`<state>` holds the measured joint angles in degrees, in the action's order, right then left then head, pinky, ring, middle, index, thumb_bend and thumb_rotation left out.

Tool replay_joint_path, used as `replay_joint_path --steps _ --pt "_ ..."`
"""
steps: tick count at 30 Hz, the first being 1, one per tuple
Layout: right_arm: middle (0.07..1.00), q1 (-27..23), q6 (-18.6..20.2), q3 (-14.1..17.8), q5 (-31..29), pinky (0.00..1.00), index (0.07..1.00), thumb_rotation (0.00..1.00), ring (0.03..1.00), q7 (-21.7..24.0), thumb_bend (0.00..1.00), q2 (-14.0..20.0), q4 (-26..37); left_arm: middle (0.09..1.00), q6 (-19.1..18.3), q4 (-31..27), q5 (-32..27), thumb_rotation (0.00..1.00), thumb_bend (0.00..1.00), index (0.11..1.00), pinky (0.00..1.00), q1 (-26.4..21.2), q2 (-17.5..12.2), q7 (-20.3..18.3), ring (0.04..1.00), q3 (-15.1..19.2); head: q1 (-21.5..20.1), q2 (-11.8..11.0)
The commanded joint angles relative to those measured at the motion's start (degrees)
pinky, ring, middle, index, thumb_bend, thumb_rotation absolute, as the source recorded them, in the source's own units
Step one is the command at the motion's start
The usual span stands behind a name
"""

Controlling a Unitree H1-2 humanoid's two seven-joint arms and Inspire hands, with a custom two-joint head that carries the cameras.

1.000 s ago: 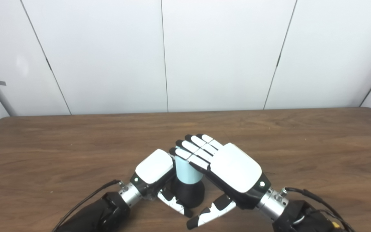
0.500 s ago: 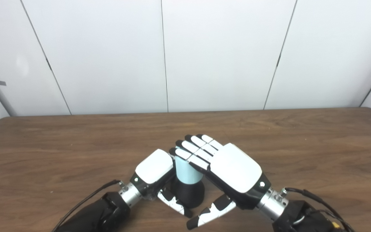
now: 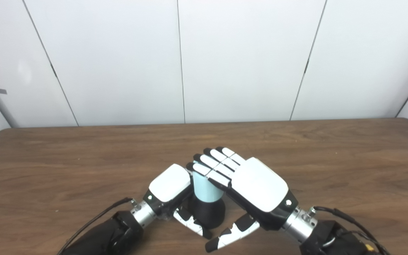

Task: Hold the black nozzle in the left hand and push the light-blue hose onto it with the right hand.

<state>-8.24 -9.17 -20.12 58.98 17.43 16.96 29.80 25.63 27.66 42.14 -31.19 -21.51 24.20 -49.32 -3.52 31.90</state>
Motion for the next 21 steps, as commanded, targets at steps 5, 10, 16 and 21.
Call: replay_joint_path --steps 5,10,16,21 --pt "0.937 1.6 -0.3 -1.5 0.6 0.96 0.886 0.83 0.949 4.8 0.9 1.7 -2.7 0.404 1.3 6.9 -2.0 0.0 0.51 0.523 0.21 13.8 6.3 -1.6 0.28 -6.5 -0.1 0.0" --pt "0.933 1.9 -0.1 -1.6 0.4 0.96 0.882 0.83 0.948 4.8 0.9 1.6 -2.9 0.405 1.3 6.8 -1.9 0.0 0.51 0.525 0.21 13.8 6.2 -1.0 0.282 -6.7 -0.1 0.2" --pt "0.936 2.0 0.0 -1.6 0.1 0.95 0.883 0.82 0.949 4.9 0.9 1.6 -3.2 0.466 1.3 6.3 -1.9 0.0 0.52 0.489 0.2 14.0 6.1 -1.2 0.258 -6.5 -0.1 0.3" --pt "0.935 2.0 0.2 -1.7 0.2 0.96 0.887 0.81 0.95 5.3 0.9 1.7 -3.0 0.432 1.3 6.3 -1.8 0.0 0.52 0.507 0.2 14.1 6.2 -1.1 0.267 -6.4 0.0 0.3"
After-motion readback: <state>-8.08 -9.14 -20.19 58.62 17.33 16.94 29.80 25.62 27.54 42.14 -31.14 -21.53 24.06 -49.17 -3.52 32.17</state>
